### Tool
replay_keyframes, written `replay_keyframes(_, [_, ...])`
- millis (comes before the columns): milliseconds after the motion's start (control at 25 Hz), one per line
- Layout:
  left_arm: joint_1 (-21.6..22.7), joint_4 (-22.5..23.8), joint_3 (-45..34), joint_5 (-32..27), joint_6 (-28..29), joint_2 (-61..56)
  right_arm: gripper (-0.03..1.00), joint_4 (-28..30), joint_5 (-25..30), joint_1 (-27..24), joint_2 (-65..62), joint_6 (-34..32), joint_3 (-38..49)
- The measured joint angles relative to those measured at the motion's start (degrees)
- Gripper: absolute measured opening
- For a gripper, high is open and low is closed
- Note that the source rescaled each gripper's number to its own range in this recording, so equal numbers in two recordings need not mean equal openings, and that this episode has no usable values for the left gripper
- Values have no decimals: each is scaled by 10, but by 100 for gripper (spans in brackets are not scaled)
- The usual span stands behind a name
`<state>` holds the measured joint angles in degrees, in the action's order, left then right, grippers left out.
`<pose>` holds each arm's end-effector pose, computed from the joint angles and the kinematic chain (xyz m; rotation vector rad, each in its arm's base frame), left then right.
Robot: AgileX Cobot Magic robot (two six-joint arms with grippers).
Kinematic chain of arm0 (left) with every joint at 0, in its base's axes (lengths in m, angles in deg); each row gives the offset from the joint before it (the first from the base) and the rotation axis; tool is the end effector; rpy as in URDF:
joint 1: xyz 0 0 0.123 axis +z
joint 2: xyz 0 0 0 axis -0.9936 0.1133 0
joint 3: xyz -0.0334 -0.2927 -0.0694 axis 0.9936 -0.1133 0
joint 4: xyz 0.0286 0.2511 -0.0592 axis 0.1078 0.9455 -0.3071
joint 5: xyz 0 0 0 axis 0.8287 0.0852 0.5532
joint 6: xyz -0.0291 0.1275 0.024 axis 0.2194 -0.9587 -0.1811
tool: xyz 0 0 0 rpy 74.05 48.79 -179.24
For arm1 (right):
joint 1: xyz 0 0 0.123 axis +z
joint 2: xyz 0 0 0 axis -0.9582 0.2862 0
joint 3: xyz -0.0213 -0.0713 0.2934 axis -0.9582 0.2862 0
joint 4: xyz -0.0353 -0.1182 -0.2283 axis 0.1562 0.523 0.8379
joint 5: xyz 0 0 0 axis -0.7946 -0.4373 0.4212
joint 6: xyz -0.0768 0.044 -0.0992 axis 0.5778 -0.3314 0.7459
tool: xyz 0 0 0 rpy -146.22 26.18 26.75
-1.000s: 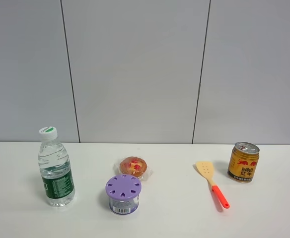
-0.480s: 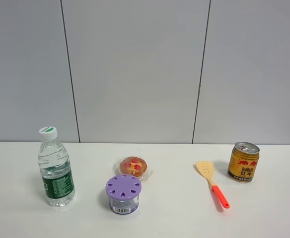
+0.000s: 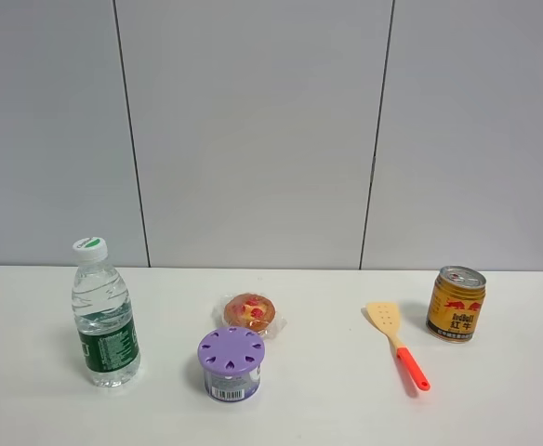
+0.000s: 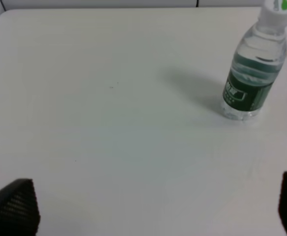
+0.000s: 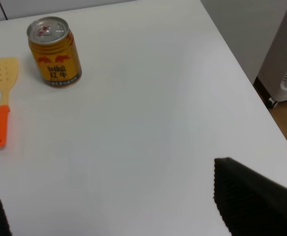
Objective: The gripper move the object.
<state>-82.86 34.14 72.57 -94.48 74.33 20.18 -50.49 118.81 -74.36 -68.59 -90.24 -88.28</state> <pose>0.0204 -0.0026 0.2656 -0.0100 2.0208 -0.0222 0.0203 -0.0003 0.2602 0.0626 2.0558 0.0164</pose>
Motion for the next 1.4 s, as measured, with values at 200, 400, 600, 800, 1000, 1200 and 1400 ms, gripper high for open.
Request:
replay_keyframes(200, [0,0,0,0,0,0,60,0,0,0,0,0,0])
replay_keyframes(400, [0,0,0,0,0,0,60,0,0,0,0,0,0])
replay_keyframes(600, [0,0,0,0,0,0,60,0,0,0,0,0,0])
replay_keyframes(800, [0,0,0,0,0,0,60,0,0,0,0,0,0])
replay_keyframes(1000, [0,0,0,0,0,0,60,0,0,0,0,0,0])
replay_keyframes(1200, [0,0,0,0,0,0,60,0,0,0,0,0,0])
replay_keyframes(1400, [0,0,0,0,0,0,60,0,0,0,0,0,0])
